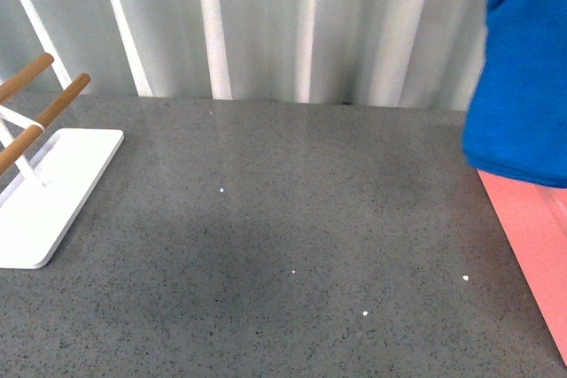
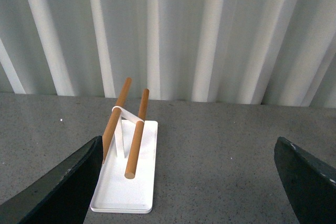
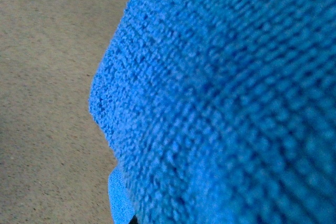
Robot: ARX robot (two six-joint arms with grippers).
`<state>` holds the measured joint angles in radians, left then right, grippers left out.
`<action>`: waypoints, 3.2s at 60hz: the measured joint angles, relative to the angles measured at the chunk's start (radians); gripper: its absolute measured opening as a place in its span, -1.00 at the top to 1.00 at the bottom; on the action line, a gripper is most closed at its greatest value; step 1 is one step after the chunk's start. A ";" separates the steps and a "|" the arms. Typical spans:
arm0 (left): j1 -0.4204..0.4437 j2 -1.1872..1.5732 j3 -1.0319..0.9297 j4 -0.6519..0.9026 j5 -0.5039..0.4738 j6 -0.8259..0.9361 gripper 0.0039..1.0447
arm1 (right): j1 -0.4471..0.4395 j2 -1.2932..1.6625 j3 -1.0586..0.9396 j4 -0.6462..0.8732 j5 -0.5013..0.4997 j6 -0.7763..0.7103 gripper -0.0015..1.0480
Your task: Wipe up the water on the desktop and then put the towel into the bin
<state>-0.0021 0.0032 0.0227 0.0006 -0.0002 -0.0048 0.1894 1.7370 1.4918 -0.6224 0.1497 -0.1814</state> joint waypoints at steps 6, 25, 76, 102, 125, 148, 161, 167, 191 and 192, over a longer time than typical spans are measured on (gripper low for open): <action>0.000 0.000 0.000 0.000 0.000 0.000 -0.88 | -0.055 -0.048 -0.015 -0.061 0.017 0.006 0.91; 0.000 0.000 0.000 0.000 0.000 0.000 -0.88 | -0.250 -0.086 -0.116 -0.122 0.025 -0.092 0.91; 0.000 0.000 0.000 0.000 0.000 0.000 -0.88 | -0.370 -0.033 -0.142 -0.103 0.092 -0.192 0.24; 0.000 0.000 0.000 0.000 0.000 0.000 -0.88 | -0.370 -0.033 -0.142 -0.103 0.092 -0.193 -0.86; 0.000 0.000 0.000 0.000 0.000 0.000 -0.88 | -0.383 -0.073 -0.246 0.101 -0.039 -0.137 -0.75; 0.000 -0.001 0.000 0.000 0.000 0.000 -0.88 | -0.305 -0.447 -1.088 1.514 -0.268 0.162 0.77; 0.000 -0.001 0.000 0.000 0.000 0.000 -0.88 | -0.269 -0.596 -1.250 1.514 -0.229 0.165 0.93; 0.000 -0.001 0.000 0.000 0.000 0.000 -0.88 | -0.220 -0.678 -1.311 1.490 -0.162 0.165 0.93; 0.000 -0.001 0.000 0.000 0.000 0.000 -0.88 | -0.192 -0.909 -1.440 1.403 -0.154 0.167 0.93; 0.000 -0.001 0.000 0.000 0.000 0.000 -0.88 | -0.192 -0.914 -1.448 1.408 -0.154 0.167 0.93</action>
<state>-0.0021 0.0021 0.0227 0.0006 -0.0002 -0.0048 -0.0029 0.8230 0.0437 0.7856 -0.0040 -0.0139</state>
